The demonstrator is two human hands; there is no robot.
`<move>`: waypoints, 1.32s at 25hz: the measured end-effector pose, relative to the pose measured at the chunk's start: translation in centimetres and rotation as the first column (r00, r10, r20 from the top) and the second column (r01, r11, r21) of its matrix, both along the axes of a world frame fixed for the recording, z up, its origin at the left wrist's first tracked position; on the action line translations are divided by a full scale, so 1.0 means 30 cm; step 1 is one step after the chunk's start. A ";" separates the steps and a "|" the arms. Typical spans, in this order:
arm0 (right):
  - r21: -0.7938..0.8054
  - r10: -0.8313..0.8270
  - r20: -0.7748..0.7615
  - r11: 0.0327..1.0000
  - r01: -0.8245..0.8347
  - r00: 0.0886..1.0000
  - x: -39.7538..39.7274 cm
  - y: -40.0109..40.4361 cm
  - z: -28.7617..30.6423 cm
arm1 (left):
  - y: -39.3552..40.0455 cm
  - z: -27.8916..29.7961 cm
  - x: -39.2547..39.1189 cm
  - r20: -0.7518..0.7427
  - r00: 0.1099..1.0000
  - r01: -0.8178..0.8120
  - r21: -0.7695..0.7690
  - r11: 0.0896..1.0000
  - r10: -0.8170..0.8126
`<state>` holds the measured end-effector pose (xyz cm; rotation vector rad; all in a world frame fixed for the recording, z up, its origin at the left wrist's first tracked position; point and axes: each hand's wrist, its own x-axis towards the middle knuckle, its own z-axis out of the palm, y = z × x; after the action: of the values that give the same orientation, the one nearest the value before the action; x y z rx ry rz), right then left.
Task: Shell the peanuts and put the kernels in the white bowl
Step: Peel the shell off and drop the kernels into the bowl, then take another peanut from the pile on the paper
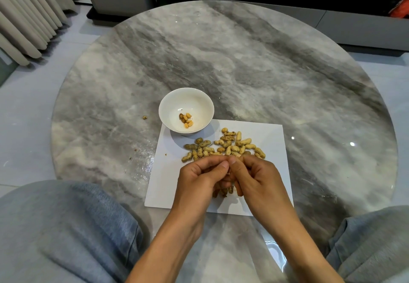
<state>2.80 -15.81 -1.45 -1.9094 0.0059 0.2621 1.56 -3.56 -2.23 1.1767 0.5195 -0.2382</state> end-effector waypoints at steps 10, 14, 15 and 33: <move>0.244 -0.248 -0.453 0.889 0.387 0.857 0.015 -0.005 -0.003 | 0.017 0.009 0.012 -0.249 0.956 -0.234 -0.332 0.914 0.154; 0.321 -0.246 -0.526 0.829 0.457 0.814 0.018 0.001 -0.011 | 0.020 0.022 0.013 -0.277 0.948 -0.261 -0.391 0.882 0.158; 0.347 -0.234 -0.549 0.809 0.474 0.802 0.018 -0.001 -0.012 | 0.020 0.026 0.013 -0.282 0.947 -0.264 -0.407 0.875 0.155; 0.534 -0.076 -0.756 0.504 0.679 0.650 0.028 0.015 0.000 | 0.143 0.131 0.232 0.025 0.959 -0.261 -0.297 0.918 0.281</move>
<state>3.64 -15.35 -1.46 -0.7591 0.7253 0.4970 8.53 0.72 1.70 0.8115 0.5613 -0.0323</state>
